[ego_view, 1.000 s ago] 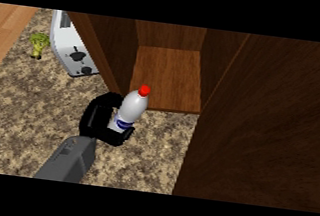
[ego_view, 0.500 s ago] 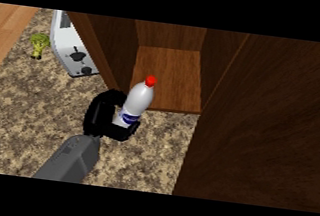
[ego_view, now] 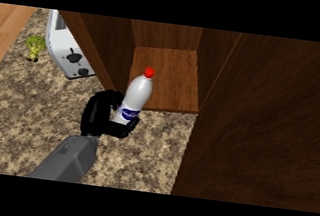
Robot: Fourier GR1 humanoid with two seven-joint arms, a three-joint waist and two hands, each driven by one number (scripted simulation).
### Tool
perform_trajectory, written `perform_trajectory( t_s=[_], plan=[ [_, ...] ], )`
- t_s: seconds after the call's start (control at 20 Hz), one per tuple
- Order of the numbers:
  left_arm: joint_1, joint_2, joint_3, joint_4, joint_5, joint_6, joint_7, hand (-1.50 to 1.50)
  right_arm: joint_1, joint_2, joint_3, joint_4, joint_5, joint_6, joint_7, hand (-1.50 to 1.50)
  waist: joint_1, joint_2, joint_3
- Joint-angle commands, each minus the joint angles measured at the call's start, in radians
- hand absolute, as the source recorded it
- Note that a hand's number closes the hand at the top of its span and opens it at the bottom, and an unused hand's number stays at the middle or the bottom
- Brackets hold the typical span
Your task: Pick up the bottled water, place it into the cabinet and close the cabinet
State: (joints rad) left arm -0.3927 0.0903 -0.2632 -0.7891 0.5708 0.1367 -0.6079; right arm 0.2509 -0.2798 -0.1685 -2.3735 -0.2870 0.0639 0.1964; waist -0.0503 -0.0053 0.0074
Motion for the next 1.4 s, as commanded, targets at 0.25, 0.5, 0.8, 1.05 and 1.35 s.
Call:
perform_trajectory(
  t_s=[0.25,0.5,0.8,1.05,1.35],
  plan=[
    [-0.270,-0.085,-0.084,-0.044,-0.025,0.184,0.112,1.50,-0.016,-0.013,-0.066,0.033,-0.136,0.059,-0.012,-1.50,-0.052,0.006,-0.004],
    [-0.293,-0.086,-0.100,-0.027,-0.037,0.291,0.134,1.50,-0.021,-0.030,-0.109,0.039,-0.205,0.087,-0.011,-1.50,-0.076,0.011,-0.005],
    [-0.303,-0.086,-0.107,-0.021,-0.039,0.392,0.194,1.50,-0.019,-0.047,-0.142,0.059,-0.246,0.129,-0.030,-1.50,-0.080,0.016,-0.006],
    [-0.297,-0.062,-0.115,0.003,-0.051,0.431,0.203,1.50,-0.028,-0.069,-0.183,0.086,-0.312,0.148,-0.021,-1.50,-0.092,0.025,-0.007],
    [-0.395,-0.079,-0.094,0.110,-0.065,0.509,0.223,1.50,-0.032,-0.094,-0.219,0.095,-0.347,0.176,-0.025,-1.50,-0.100,0.034,-0.009]
  ],
)
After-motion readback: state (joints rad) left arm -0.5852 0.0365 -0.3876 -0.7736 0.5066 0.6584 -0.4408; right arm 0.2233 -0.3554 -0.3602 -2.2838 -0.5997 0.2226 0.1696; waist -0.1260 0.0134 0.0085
